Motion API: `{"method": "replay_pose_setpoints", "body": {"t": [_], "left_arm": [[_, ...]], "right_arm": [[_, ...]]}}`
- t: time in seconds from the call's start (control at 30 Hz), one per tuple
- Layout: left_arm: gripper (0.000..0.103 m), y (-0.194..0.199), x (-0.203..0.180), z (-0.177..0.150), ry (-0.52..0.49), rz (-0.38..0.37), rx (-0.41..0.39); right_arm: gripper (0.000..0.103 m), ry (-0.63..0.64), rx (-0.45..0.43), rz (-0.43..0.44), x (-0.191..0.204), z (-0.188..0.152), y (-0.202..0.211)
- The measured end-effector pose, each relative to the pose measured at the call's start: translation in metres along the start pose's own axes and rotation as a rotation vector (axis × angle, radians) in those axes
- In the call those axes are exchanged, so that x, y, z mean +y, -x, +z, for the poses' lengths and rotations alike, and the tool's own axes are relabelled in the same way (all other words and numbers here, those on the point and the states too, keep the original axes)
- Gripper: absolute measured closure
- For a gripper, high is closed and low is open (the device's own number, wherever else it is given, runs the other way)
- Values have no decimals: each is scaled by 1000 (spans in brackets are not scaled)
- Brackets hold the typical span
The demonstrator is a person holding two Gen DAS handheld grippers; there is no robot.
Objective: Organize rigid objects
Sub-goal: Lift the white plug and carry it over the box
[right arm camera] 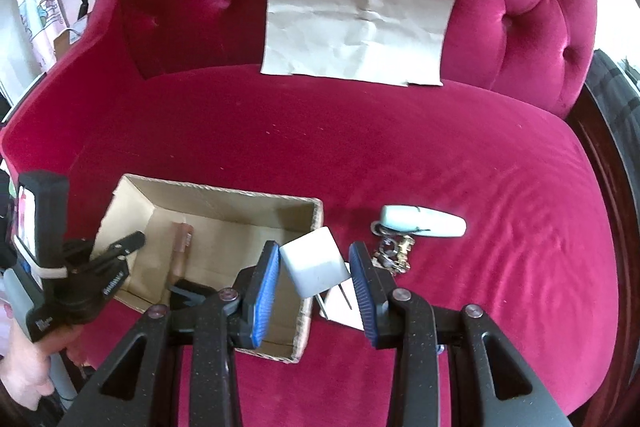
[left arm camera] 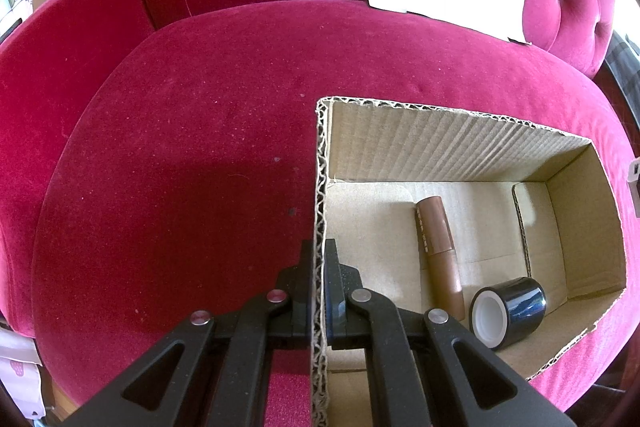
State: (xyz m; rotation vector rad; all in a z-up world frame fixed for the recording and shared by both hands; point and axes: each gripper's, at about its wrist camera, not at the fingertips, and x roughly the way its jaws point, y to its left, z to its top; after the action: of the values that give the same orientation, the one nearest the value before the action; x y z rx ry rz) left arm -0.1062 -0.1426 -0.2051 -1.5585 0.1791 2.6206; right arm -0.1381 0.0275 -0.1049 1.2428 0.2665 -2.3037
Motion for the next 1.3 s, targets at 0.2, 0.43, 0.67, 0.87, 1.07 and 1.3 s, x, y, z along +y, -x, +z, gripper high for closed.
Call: {"method": "replay_pose_setpoints", "body": {"t": [0.2,0.43,0.67,0.87,1.07,1.3], "left_arm": [[100,0,0,0,-1,-1,0],[100,0,0,0,-2,-2,0],[100,2,1,-1,-3,-4,1],[100,2,1,-1,-9,-8,-1],[100,2,2,-1,-13,-12,0],[100,2,1,-1,-24,-16,-2]], "right_arm": [[65,16,-9,24,18,5,-4],[65,19,-12,58,36,10,-9],[65,30,-3,92,56,13,-17],[65,26,14,123,67,15,-25],[65,21,32,145,77,15,-36],[65,-9,63,186,85,16,-52]]}}
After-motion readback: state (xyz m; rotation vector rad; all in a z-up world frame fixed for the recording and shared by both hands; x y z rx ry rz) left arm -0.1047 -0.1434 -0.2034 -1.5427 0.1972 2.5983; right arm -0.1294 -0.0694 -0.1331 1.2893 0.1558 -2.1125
